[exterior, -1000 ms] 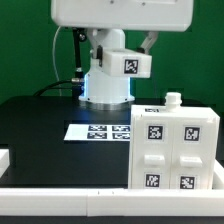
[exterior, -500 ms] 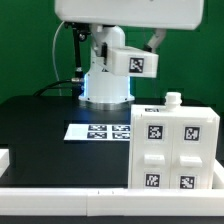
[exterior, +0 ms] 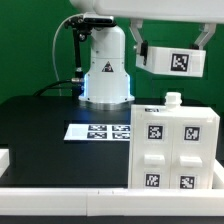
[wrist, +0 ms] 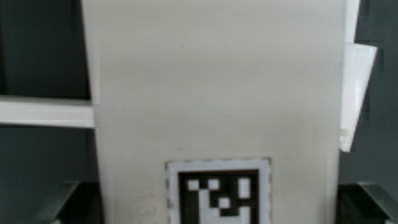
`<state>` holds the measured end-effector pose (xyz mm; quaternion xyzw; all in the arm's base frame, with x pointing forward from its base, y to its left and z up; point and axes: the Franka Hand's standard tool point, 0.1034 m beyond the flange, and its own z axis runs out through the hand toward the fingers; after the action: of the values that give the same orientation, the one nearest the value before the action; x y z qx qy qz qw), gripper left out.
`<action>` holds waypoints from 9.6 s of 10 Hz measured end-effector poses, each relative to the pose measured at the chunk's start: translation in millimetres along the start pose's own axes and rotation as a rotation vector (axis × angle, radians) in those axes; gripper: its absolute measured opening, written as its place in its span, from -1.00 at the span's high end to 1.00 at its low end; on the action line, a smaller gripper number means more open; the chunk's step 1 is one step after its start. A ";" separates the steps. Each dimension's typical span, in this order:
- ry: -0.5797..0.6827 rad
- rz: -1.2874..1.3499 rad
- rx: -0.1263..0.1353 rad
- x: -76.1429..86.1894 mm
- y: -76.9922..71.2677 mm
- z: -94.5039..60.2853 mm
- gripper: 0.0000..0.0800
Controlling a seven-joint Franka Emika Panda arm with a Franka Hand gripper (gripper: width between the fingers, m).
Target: Assemble cabinet
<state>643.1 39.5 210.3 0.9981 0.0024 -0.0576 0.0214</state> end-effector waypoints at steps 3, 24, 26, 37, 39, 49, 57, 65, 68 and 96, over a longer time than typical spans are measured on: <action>-0.013 0.022 0.009 -7.0 -0.2 6.5 -0.39; 0.015 0.471 0.059 -3.9 -15.0 50.0 -0.39; 0.016 0.693 0.103 0.0 -16.3 49.2 -0.39; 0.002 1.714 0.210 1.5 -22.8 49.8 -0.39; -0.003 1.886 0.259 3.9 -22.0 49.9 -0.39; 0.033 1.218 0.235 -3.7 -29.4 24.5 -0.99; 0.158 0.235 0.152 0.2 -46.9 26.1 -0.99; 0.197 -0.765 0.001 0.2 -29.1 29.6 -0.99; 0.166 -1.033 -0.061 -2.3 -30.3 39.1 -0.99; -0.022 1.765 0.265 -4.1 -41.0 57.3 -0.39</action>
Offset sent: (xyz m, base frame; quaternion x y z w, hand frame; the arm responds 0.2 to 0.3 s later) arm -0.0277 0.0322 -0.0113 0.0376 -0.0031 0.0318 0.9988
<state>632.2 78.0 152.2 0.6302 -0.7738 -0.0294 -0.0574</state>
